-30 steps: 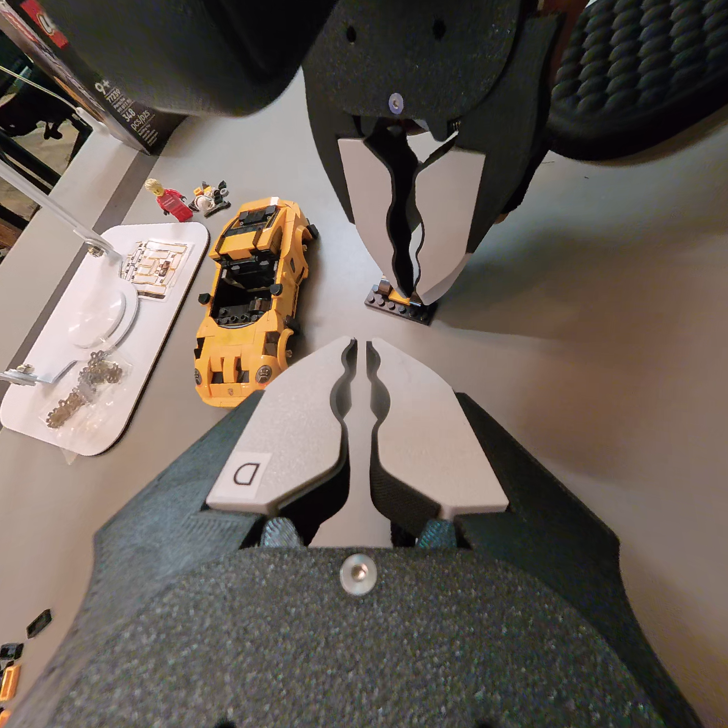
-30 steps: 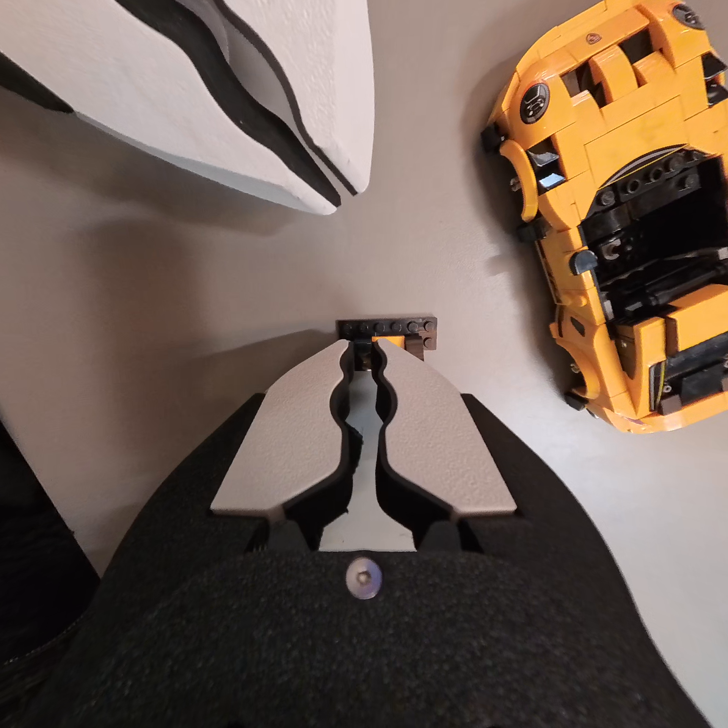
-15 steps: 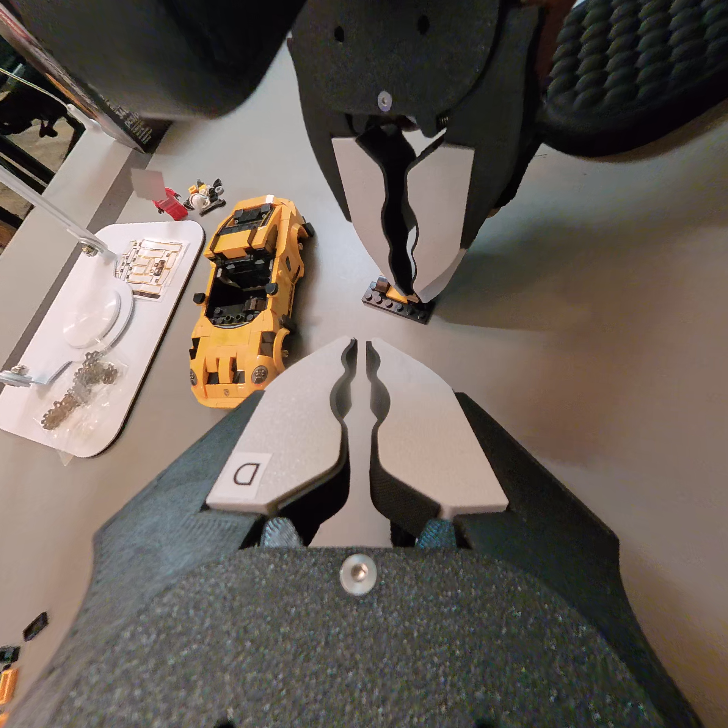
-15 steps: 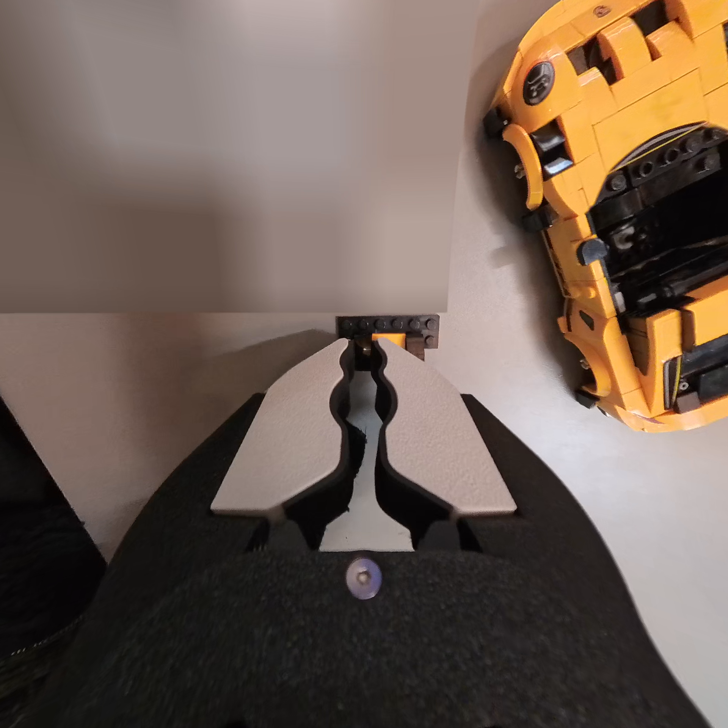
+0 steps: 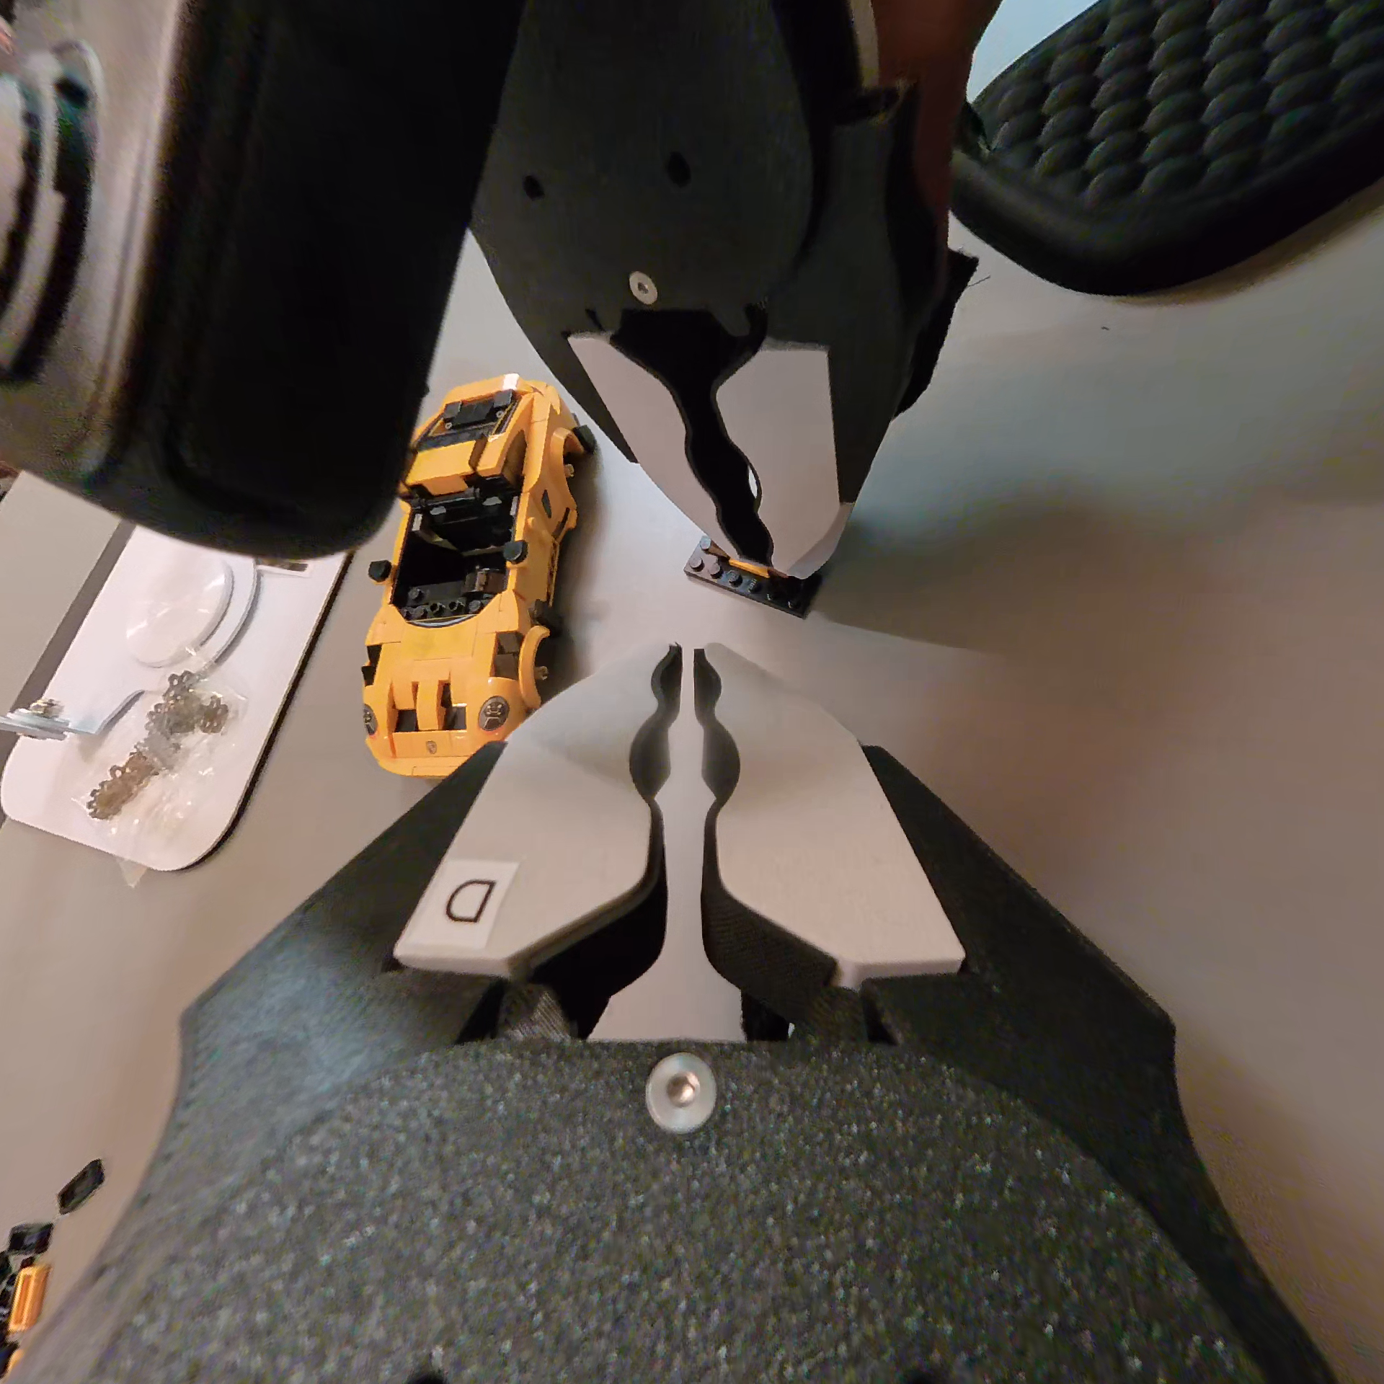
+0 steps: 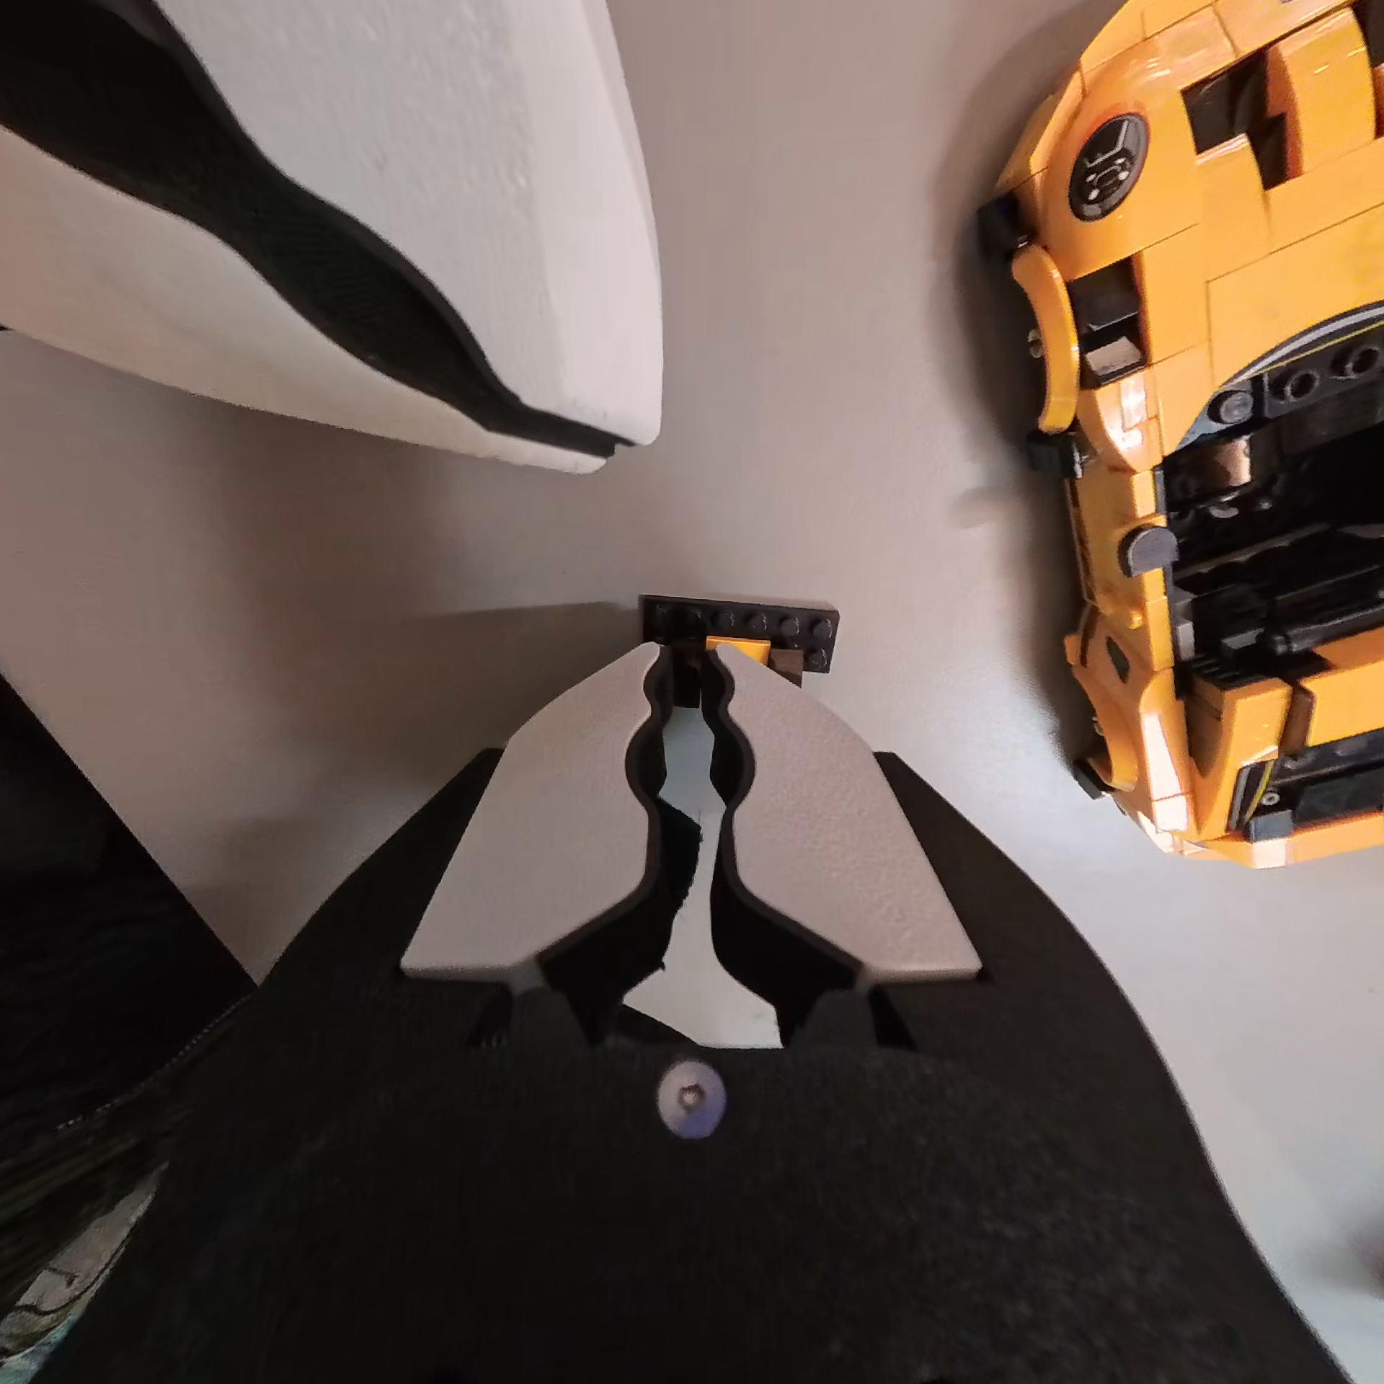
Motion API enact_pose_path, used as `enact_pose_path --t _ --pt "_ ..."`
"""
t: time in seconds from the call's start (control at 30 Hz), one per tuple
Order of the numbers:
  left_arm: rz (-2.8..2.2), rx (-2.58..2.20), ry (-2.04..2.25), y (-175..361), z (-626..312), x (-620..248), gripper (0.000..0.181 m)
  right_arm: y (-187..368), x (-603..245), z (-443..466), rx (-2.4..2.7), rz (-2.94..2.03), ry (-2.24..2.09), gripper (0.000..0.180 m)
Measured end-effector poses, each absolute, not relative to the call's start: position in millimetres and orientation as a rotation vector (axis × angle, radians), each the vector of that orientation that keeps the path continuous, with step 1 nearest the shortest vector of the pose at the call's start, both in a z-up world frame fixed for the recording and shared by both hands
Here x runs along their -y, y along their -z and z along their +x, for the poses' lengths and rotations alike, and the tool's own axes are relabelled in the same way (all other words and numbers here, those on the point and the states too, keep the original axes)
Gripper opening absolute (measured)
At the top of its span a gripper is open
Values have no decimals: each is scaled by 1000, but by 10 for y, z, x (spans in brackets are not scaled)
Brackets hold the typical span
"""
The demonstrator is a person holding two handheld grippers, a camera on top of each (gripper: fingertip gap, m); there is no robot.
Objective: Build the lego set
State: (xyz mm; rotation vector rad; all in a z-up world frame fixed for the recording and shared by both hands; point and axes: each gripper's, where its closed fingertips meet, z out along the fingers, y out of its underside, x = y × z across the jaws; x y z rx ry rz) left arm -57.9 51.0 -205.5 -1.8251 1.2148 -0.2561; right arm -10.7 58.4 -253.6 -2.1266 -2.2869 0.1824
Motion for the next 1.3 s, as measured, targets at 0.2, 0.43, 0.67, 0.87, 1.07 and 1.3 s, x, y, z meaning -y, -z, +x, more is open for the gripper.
enact_pose_path --t 0.2,0.43,0.67,0.87,1.07,1.3 --pt "-1829 -1213 257 2060 -584 -517 3 2533 -582 -115 2252 -2085 -179 7" --pt "-1837 -1214 264 2086 -588 -518 2 2316 -610 -150 2103 -2008 -304 25" --pt "-1835 -1226 274 2096 -567 -502 2 2310 -654 -64 1932 -2028 -427 24" --pt "-1848 -1225 283 2123 -576 -508 2 2425 -632 -150 1892 -2020 -425 20" --pt "-1840 -1225 274 2102 -580 -508 2 2535 -640 -132 1900 -2032 -389 12" --pt "-1835 -1222 268 2092 -583 -513 2 2377 -563 -152 1744 -2126 -733 8"
